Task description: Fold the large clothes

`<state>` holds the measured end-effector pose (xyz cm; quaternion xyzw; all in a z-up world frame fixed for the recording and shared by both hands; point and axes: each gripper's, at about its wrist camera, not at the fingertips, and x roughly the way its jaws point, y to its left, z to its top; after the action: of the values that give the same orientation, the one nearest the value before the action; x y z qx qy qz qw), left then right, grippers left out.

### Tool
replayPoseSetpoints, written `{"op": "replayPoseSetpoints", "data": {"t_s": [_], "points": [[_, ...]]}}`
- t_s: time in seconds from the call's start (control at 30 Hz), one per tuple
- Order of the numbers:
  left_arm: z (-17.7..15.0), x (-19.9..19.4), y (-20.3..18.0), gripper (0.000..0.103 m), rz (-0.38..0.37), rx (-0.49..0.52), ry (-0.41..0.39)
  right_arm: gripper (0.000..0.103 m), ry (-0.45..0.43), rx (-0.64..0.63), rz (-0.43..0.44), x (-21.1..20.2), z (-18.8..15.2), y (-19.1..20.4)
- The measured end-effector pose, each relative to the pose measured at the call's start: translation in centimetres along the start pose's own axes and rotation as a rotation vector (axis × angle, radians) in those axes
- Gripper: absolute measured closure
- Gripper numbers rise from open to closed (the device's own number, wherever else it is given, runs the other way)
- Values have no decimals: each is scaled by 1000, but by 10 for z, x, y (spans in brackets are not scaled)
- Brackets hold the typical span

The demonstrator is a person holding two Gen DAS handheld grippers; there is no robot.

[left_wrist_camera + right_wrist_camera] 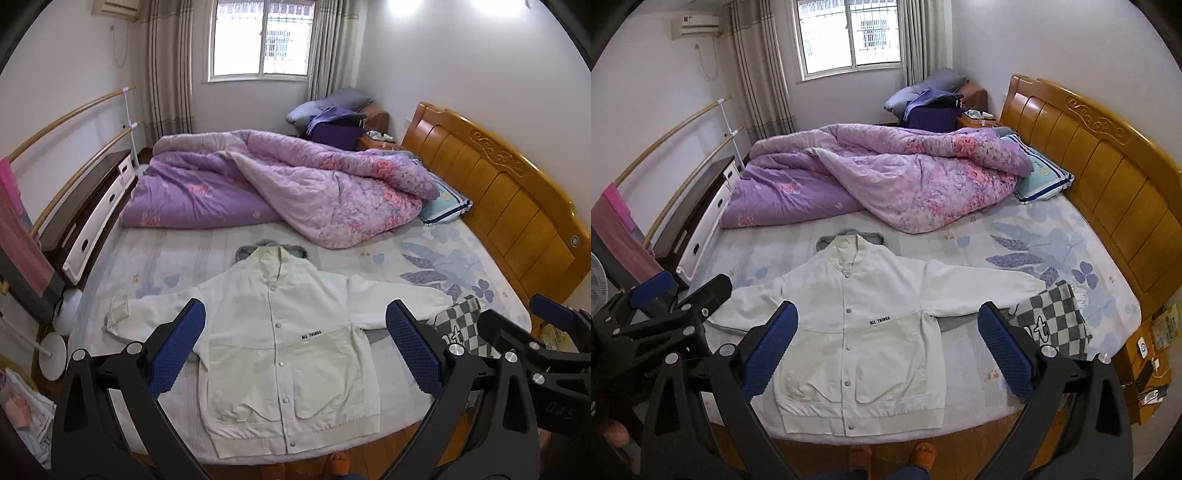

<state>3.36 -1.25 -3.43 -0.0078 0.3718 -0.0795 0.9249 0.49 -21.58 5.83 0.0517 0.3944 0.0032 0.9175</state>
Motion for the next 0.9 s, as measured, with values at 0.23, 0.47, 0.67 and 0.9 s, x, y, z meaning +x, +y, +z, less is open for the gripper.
{"op": "replayPoseSetpoints", "data": {"t_s": [0.23, 0.47, 0.67, 0.9], "points": [[9, -19, -10, 5, -11, 40, -26, 9, -22, 23, -20, -17, 0, -4], [10, -28, -14, 5, -26, 63, -43, 9, -52, 30, -51, -36, -3, -1], [12, -37, -19, 5, -52, 75, -63, 9, -76, 31, -84, -52, -6, 1], [12, -45, -22, 5, -68, 83, -77, 9, -91, 43, -102, -62, -9, 3]]}}
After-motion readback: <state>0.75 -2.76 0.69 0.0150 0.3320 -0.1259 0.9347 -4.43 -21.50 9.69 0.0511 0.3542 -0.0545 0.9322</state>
